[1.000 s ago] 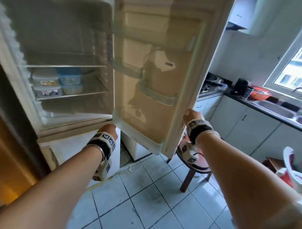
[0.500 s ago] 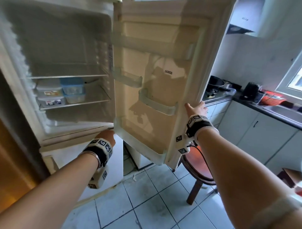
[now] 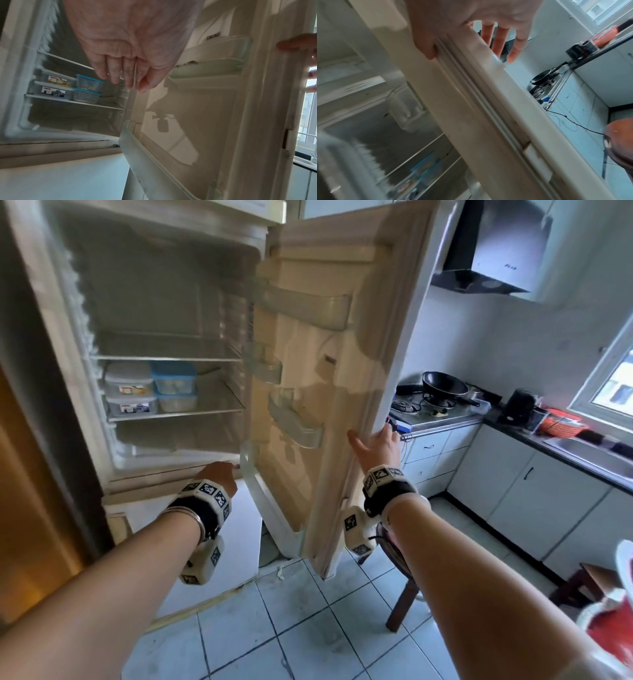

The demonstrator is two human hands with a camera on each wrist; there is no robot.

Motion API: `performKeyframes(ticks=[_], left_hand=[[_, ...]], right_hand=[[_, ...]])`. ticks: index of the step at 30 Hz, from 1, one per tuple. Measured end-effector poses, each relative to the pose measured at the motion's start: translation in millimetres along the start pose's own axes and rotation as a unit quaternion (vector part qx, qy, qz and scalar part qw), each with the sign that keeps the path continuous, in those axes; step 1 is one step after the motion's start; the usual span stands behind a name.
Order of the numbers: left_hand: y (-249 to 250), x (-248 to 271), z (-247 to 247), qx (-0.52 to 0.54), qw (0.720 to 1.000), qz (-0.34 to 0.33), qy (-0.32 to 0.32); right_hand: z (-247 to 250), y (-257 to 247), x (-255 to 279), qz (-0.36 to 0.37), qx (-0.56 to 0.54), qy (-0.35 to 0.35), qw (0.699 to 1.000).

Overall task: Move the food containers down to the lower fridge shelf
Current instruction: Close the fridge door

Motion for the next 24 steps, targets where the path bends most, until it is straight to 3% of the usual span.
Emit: performKeyframes(ticks=[5, 11, 16, 24], left_hand=[[-49, 24, 9, -0.011, 1.0, 0.026, -0.001], [-110, 54, 32, 0.019, 0.997, 0.078, 0.021], [-150, 71, 55, 0.052, 0.994, 0.09, 0.034], [-178, 67, 92, 0.098, 0.989, 0.065, 0.088]], right_hand=[[-42, -46, 59, 0.068, -0.03, -0.038, 0.997], [-102, -98, 118, 0.101, -0.034, -0.104, 0.989], [-154, -141, 154, 0.115, -0.008, -0.16, 0.98], [-227, -199, 185, 0.17, -0.069, -0.258, 0.949]])
Point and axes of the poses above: each hand's wrist, its own x-axis away from the middle knuckle, its own z-axis out of the back of the hand, y = z × x, the point moved 10 cm from there along -x, towards the middle knuckle, and after that the axes turned 9 degrees about -z, right-handed, at the moved point
